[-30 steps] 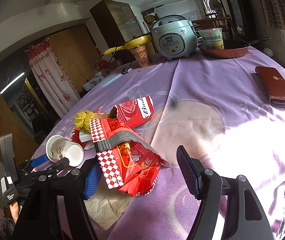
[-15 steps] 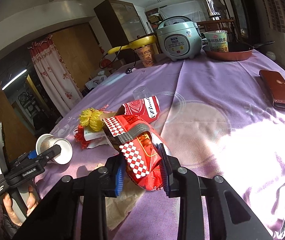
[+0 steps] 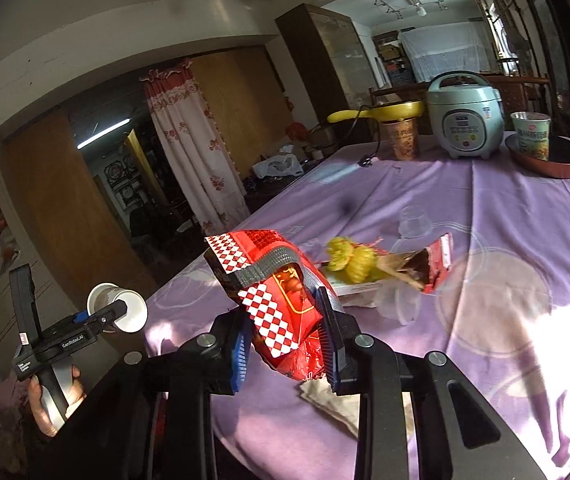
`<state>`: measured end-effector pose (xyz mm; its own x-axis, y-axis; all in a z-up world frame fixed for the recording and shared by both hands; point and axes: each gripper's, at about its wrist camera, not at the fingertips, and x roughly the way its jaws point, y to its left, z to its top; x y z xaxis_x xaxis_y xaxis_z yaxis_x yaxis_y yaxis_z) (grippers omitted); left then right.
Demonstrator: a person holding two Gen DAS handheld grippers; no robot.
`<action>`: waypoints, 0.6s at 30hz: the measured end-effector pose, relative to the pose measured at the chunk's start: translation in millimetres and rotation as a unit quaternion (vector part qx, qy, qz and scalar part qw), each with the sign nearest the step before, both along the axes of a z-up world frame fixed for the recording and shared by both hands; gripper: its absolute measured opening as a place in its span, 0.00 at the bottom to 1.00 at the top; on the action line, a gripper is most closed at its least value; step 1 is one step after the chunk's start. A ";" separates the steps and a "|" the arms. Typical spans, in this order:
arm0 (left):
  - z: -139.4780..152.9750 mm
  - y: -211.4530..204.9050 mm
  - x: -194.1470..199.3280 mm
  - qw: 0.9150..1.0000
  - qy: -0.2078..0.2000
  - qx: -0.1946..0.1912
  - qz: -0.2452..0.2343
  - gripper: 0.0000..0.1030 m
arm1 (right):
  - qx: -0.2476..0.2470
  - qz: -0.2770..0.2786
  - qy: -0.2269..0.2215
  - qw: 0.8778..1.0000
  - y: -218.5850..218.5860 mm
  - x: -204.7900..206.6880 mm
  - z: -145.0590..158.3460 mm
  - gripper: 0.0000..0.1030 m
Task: Collect trash
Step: 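Carry both items to the red wastebasket and open both tools over it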
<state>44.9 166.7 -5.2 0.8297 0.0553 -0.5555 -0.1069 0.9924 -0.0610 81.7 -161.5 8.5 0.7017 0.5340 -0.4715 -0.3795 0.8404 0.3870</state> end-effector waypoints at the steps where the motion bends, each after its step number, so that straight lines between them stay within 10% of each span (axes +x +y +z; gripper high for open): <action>1: -5.9 18.2 -7.8 1.000 0.006 0.005 0.029 0.79 | -0.001 0.018 0.006 1.000 15.2 2.0 -0.3 0.29; 8: -79.4 123.8 -34.8 0.982 0.085 -0.042 0.162 0.79 | -0.018 0.147 0.045 0.988 138.5 16.1 -8.6 0.29; 18: -193.7 198.5 -25.7 0.943 0.210 -0.130 0.223 0.80 | -0.067 0.255 0.074 0.962 276.9 15.0 -23.1 0.29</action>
